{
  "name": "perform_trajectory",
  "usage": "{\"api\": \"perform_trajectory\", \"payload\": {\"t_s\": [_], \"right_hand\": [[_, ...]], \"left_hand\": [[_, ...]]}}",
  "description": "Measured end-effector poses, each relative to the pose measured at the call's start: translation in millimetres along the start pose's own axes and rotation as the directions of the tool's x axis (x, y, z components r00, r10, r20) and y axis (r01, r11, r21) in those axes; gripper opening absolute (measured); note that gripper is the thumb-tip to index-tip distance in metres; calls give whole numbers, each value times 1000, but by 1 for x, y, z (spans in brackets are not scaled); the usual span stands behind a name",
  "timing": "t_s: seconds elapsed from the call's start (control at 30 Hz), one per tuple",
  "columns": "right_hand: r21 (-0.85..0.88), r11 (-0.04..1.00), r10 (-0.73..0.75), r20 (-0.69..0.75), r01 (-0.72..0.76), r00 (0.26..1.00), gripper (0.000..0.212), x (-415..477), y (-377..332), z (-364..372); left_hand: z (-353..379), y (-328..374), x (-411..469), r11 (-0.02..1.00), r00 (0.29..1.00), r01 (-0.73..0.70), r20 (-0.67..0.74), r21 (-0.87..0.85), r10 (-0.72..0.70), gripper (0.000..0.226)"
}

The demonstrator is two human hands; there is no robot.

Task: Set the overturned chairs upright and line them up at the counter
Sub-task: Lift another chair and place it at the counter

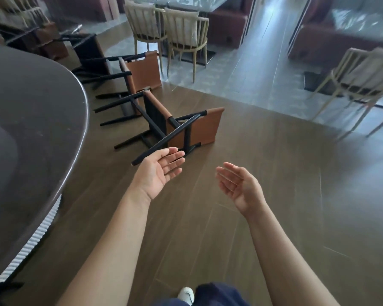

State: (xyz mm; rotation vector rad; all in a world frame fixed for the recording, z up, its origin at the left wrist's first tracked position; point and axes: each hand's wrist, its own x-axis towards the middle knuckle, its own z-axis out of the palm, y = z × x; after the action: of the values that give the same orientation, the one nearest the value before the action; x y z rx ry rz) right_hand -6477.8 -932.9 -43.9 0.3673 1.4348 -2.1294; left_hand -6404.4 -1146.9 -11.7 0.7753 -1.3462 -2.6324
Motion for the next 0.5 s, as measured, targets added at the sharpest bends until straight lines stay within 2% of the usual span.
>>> {"api": "perform_trajectory", "payload": {"t_s": [0.27, 0.5], "right_hand": [[75, 996, -38, -73, 44, 997, 23, 70, -55, -41], [47, 998, -42, -66, 45, 997, 23, 143, -126, -79]], "left_hand": [[56, -1, 94, 998, 999, 50, 8, 33, -50, 23], [125, 3, 171, 1000, 999, 19, -27, 1, -19, 21]]}}
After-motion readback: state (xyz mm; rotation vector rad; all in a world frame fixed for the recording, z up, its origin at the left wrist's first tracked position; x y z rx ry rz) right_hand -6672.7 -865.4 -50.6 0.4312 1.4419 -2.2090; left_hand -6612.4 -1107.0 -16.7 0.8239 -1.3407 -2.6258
